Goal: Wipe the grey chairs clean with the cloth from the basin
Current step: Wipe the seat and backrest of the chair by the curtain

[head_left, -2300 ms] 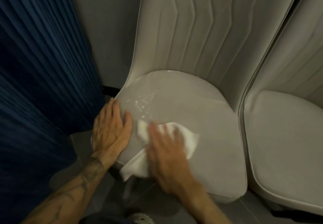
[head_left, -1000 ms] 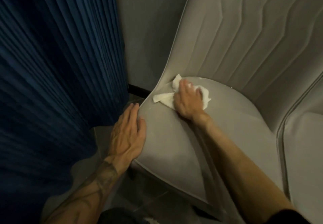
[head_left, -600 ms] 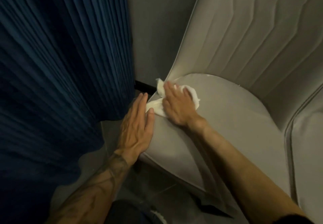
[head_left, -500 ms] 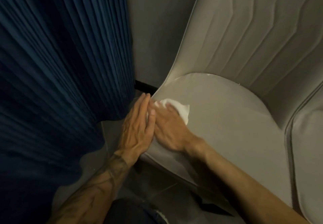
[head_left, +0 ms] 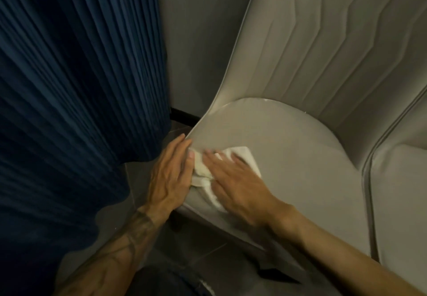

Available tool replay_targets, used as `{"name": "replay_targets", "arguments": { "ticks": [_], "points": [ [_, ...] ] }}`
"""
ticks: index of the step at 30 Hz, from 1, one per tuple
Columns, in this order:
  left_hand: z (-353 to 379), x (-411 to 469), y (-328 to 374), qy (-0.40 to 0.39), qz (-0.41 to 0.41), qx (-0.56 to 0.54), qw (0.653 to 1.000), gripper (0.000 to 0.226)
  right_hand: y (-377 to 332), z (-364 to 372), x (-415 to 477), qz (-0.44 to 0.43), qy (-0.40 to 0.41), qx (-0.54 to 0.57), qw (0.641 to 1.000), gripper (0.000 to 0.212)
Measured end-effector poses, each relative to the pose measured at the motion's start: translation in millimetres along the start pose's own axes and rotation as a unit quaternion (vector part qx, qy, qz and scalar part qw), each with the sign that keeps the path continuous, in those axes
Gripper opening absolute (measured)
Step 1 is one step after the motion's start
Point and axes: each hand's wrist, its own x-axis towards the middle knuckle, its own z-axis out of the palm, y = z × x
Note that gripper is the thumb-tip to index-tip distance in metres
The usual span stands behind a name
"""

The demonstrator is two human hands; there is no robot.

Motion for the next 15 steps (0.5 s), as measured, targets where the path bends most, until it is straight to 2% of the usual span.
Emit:
{"name": "replay_targets", "arguments": {
  "ticks": [4,7,9,12,13,15],
  "points": [
    [2.3,5.8,-0.6,-0.029,-0.021,0.046,0.998,0.07,77.8,-21.8,-46.2,0.164,0.029,0.008,0.986,0.057],
    [1.9,7.7,0.2,-0.043,-0.039,0.051,0.997,0.072,85.6,-27.4,-8.9,0.278,0.053,-0.013,0.959,0.06],
    [1.9,7.3,0.4,-0.05,-0.046,0.06,0.996,0.073,56.6,-20.1,32.6,0.247,0.057,-0.018,0.967,0.061],
    [1.5,7.2,-0.1,-0.056,-0.042,0.071,0.995,0.074,21.3,3.1,50.8,0.073,0.027,0.004,0.997,0.061],
    [1.4,7.4,0.3,-0.055,-0.042,0.071,0.995,0.073,28.1,1.6,48.0,0.046,0.016,0.005,0.999,0.06],
    [1.4,6.9,2.0,-0.05,-0.044,0.075,0.995,0.072,61.3,-11.9,52.6,0.082,0.01,-0.008,0.997,0.058]
  ]
}}
